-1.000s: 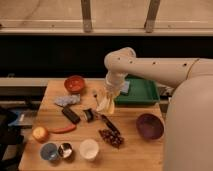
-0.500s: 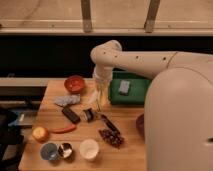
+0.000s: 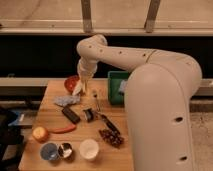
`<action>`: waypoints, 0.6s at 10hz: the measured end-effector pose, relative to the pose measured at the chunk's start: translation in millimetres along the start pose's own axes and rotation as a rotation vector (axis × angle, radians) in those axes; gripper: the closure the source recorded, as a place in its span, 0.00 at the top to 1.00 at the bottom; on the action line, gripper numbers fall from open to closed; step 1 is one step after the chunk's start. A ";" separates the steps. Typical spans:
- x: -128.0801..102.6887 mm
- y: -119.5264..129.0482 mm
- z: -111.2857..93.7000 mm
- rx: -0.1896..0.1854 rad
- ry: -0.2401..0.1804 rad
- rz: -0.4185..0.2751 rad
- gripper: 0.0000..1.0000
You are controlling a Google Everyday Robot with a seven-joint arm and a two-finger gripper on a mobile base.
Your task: Place banana in red bowl
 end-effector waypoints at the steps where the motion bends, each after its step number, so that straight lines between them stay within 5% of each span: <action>1: -13.3 8.1 5.5 -0.045 -0.014 -0.022 0.00; 3: -28.8 21.1 11.6 -0.104 -0.033 -0.060 0.00; 6: -30.2 20.9 11.4 -0.110 -0.035 -0.062 0.00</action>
